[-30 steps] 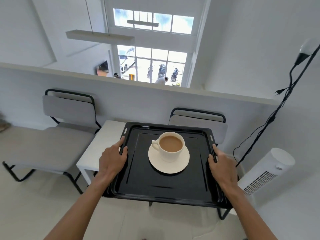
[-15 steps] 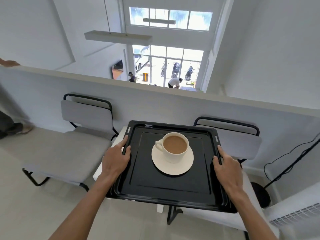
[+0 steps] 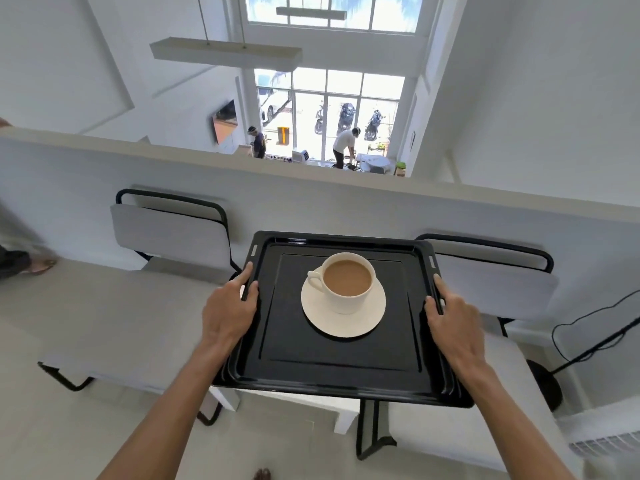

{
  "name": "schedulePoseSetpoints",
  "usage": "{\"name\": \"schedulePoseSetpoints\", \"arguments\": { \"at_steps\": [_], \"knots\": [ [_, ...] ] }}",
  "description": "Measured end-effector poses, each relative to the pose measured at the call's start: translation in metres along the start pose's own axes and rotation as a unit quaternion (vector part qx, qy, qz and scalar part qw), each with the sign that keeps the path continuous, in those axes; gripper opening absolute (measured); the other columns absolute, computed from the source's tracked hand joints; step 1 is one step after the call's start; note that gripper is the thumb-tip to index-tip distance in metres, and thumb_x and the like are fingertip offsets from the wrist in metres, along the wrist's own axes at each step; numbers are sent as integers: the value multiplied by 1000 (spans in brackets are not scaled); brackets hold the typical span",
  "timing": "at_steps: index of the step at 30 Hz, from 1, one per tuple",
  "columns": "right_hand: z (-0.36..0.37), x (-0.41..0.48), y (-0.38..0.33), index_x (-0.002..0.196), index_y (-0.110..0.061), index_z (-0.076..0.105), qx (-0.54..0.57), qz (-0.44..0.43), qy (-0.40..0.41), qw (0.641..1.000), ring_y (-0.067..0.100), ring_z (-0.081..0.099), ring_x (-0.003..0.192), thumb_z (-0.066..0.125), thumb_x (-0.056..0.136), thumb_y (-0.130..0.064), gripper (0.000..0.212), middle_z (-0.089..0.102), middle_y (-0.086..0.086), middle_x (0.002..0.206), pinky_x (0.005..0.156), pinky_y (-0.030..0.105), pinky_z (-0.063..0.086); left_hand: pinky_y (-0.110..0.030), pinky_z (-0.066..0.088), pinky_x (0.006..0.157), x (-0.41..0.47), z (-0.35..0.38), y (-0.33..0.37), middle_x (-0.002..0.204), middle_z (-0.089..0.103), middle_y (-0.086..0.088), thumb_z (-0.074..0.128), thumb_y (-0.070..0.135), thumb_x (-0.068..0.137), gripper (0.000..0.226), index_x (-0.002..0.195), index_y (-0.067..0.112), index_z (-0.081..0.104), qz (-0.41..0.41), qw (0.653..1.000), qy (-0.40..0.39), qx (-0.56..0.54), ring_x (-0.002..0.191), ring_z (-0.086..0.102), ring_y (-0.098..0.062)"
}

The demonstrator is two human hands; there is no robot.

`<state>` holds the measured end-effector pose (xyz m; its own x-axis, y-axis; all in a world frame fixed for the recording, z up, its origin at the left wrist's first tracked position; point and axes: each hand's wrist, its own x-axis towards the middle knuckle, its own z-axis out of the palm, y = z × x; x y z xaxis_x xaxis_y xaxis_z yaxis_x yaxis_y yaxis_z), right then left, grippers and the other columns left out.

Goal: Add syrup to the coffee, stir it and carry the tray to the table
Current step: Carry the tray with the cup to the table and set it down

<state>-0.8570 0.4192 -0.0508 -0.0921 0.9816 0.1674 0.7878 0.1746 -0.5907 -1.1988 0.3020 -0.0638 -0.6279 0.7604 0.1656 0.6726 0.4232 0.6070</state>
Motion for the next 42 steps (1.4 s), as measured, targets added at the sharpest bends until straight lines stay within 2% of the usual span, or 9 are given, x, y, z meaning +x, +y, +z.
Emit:
{"name": "schedulePoseSetpoints", "arguments": {
  "at_steps": [3,8,11,18,25,29,31,37,42],
  "knots": [
    [22,12,-16,152,-10,50,-2,4,10,1000,16,58,50,59,103,-16,50,64,3,58,67,37,56,-45,59,70,31,5,-17,71,74,-15,53,34,103,47,149,27,53,9,1000,-7,-10,73,70,-37],
    [68,34,-35,151,-9,51,-10,15,22,1000,28,70,64,59,102,-16,50,79,16,85,77,43,63,-37,51,65,85,13,-45,68,74,-11,54,32,103,47,149,26,53,29,999,-21,1,69,68,-29],
    [94,48,-44,152,-10,50,-9,32,27,999,22,66,57,58,103,-17,51,78,13,82,73,47,65,-36,51,61,113,20,-59,60,68,-8,53,32,103,48,150,25,51,36,999,-37,1,60,61,-23],
    [159,85,-43,153,-11,49,1,45,29,999,23,67,65,58,103,-17,50,77,12,85,81,50,64,-40,57,56,168,61,-94,53,65,-13,55,30,104,47,150,23,51,30,998,-47,-16,49,61,-25],
    [242,116,-12,153,-13,49,14,56,19,998,26,67,67,57,104,-17,50,73,12,82,78,46,63,-20,33,40,203,136,-149,50,59,-11,57,26,103,46,149,22,53,31,998,-49,-16,36,37,-14],
    [298,125,16,153,-17,50,15,73,18,997,27,64,71,57,104,-19,50,68,6,77,76,42,59,-21,32,40,215,182,-184,42,36,4,59,25,103,46,148,25,54,15,998,-57,-6,36,34,-13],
    [327,124,30,154,-19,49,20,80,13,996,26,62,70,57,104,-20,51,65,6,74,73,40,57,-23,33,41,218,205,-203,43,38,2,60,25,102,45,147,25,55,4,998,-54,-11,37,36,-16],
    [409,119,75,151,-19,53,24,116,7,993,34,62,74,59,102,-19,50,68,17,81,75,46,57,-30,42,50,223,271,-261,53,60,-13,60,29,101,44,145,31,58,-16,998,-63,-13,43,49,-24],
    [464,117,104,151,-21,54,25,125,3,992,33,58,64,59,102,-20,49,63,15,72,66,42,53,-22,36,44,225,321,-305,47,47,-5,61,32,100,44,144,37,58,-25,998,-55,0,39,42,-16]
  ]
}}
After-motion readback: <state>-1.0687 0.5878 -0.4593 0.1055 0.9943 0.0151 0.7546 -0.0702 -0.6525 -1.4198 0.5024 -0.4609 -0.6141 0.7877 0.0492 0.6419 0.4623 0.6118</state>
